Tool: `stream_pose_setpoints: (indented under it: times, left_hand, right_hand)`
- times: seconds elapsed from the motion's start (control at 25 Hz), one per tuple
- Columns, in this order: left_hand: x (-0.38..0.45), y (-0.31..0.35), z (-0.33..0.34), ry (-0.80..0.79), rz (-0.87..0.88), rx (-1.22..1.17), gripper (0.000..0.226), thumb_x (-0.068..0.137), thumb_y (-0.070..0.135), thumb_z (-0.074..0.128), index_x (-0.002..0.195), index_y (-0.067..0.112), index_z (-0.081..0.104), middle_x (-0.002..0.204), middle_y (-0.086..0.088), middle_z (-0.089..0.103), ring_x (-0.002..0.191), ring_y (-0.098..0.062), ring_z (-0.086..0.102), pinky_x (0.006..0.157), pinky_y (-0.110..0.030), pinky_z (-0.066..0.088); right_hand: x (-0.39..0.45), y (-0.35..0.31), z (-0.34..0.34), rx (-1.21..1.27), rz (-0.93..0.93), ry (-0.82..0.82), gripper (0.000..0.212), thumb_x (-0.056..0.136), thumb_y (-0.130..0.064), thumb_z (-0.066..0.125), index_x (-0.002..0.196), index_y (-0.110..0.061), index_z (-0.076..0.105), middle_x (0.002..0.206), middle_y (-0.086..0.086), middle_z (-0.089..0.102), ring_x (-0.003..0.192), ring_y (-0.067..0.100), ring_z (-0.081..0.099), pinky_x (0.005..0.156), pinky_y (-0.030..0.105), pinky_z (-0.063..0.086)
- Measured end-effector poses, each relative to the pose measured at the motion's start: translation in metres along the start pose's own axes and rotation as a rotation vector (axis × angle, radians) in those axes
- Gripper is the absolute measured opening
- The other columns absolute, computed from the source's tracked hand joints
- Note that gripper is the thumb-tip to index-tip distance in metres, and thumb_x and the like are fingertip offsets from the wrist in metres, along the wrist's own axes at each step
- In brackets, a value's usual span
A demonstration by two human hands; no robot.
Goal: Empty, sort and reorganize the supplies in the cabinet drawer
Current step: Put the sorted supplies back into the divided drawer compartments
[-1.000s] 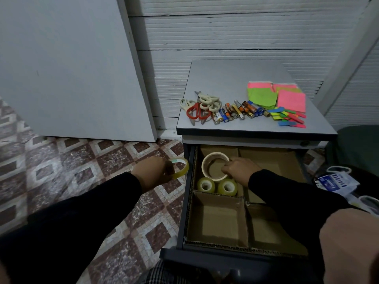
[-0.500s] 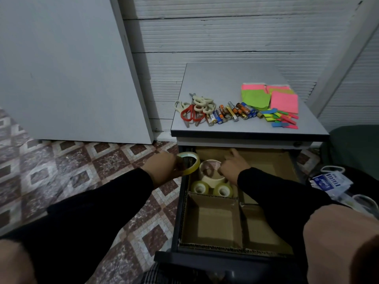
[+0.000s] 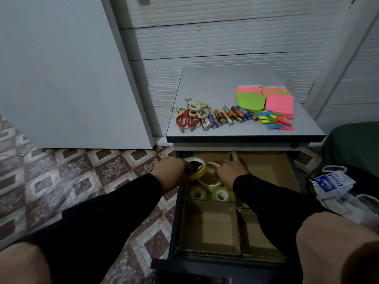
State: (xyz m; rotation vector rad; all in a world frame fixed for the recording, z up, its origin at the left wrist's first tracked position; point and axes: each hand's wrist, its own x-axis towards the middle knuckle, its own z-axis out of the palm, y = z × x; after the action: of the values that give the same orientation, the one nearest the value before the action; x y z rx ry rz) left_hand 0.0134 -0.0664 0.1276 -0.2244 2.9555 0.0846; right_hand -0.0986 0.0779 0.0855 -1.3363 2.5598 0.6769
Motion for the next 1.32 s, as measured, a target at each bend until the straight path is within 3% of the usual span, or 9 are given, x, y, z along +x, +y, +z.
stream_pose_setpoints:
  times: [0.12, 0.2, 0.28, 0.36, 0.44, 0.64, 0.96, 1.16, 1.32]
  left_hand:
    - [0.008, 0.007, -0.002, -0.018, -0.010, 0.033, 0.025, 0.095, 0.034, 0.049, 0.114, 0.026, 0.063, 0.112, -0.003, 0.065, 0.100, -0.023, 0.062, 0.085, -0.033, 0.051]
    - [0.014, 0.017, -0.004, -0.030, -0.021, 0.050, 0.029, 0.096, 0.033, 0.045, 0.118, 0.023, 0.061, 0.115, -0.005, 0.063, 0.103, -0.024, 0.061, 0.089, -0.033, 0.050]
    - [0.019, 0.030, -0.005, -0.062, -0.003, 0.073, 0.033, 0.099, 0.031, 0.039, 0.123, 0.020, 0.059, 0.120, -0.007, 0.060, 0.109, -0.025, 0.058, 0.093, -0.032, 0.044]
    - [0.025, 0.042, -0.001, -0.085, 0.010, 0.114, 0.033, 0.100, 0.028, 0.038, 0.123, 0.017, 0.058, 0.122, -0.007, 0.059, 0.113, -0.025, 0.056, 0.097, -0.031, 0.039]
    - [0.032, 0.052, 0.008, -0.103, -0.002, 0.167, 0.027, 0.099, 0.021, 0.041, 0.117, 0.015, 0.060, 0.119, -0.008, 0.062, 0.112, -0.024, 0.057, 0.101, -0.032, 0.037]
    - [0.049, 0.062, 0.034, -0.116, -0.022, 0.230, 0.027, 0.094, 0.009, 0.044, 0.113, 0.015, 0.061, 0.118, -0.007, 0.063, 0.112, -0.024, 0.057, 0.106, -0.036, 0.032]
    - [0.052, 0.064, 0.040, -0.155, -0.012, 0.236, 0.032, 0.094, 0.007, 0.045, 0.122, 0.016, 0.057, 0.124, -0.008, 0.059, 0.118, -0.024, 0.053, 0.105, -0.035, 0.034]
    - [0.048, 0.060, 0.038, -0.190, -0.036, 0.121, 0.043, 0.093, 0.007, 0.049, 0.133, 0.021, 0.049, 0.134, -0.006, 0.052, 0.121, -0.023, 0.052, 0.100, -0.033, 0.043]
    - [0.041, 0.054, 0.022, -0.135, -0.040, 0.069, 0.042, 0.091, 0.013, 0.056, 0.130, 0.027, 0.052, 0.129, -0.003, 0.056, 0.118, -0.021, 0.055, 0.096, -0.033, 0.048]
  right_hand:
    - [-0.006, 0.007, 0.007, 0.081, 0.001, 0.032, 0.039, 0.100, -0.018, 0.033, 0.138, -0.022, 0.043, 0.134, 0.016, 0.053, 0.142, 0.033, 0.020, 0.117, 0.053, -0.005]
    - [-0.018, 0.014, 0.019, 0.098, -0.061, 0.189, 0.041, 0.096, -0.017, 0.045, 0.137, -0.022, 0.045, 0.123, 0.009, 0.062, 0.136, 0.031, 0.034, 0.117, 0.056, 0.003]
    - [-0.034, 0.026, 0.033, 0.050, -0.151, 0.474, 0.036, 0.077, -0.019, 0.072, 0.112, -0.022, 0.067, 0.097, 0.000, 0.072, 0.109, 0.023, 0.061, 0.108, 0.057, 0.028]
    - [-0.049, 0.040, 0.045, 0.032, -0.168, 0.632, 0.026, 0.056, -0.026, 0.085, 0.080, -0.027, 0.074, 0.080, -0.007, 0.072, 0.085, 0.015, 0.069, 0.094, 0.052, 0.045]
    - [-0.062, 0.054, 0.055, 0.044, -0.121, 0.621, 0.024, 0.052, -0.029, 0.086, 0.073, -0.029, 0.074, 0.078, -0.008, 0.072, 0.081, 0.014, 0.069, 0.093, 0.050, 0.047]
    - [-0.072, 0.077, 0.066, 0.044, -0.036, 0.564, 0.022, 0.053, -0.026, 0.086, 0.070, -0.028, 0.073, 0.078, -0.006, 0.071, 0.078, 0.019, 0.068, 0.092, 0.045, 0.028]
    - [-0.069, 0.078, 0.061, 0.066, -0.001, 0.511, 0.016, 0.056, -0.026, 0.084, 0.067, -0.029, 0.072, 0.075, -0.006, 0.069, 0.076, 0.019, 0.066, 0.092, 0.043, 0.028]
    - [-0.069, 0.070, 0.050, 0.076, -0.028, 0.519, 0.020, 0.050, -0.031, 0.086, 0.064, -0.031, 0.071, 0.071, -0.010, 0.068, 0.072, 0.015, 0.066, 0.084, 0.042, 0.051]
    - [-0.075, 0.070, 0.028, 0.120, -0.009, 0.517, 0.020, 0.058, -0.031, 0.085, 0.073, -0.030, 0.073, 0.078, -0.008, 0.069, 0.078, 0.015, 0.066, 0.078, 0.037, 0.053]
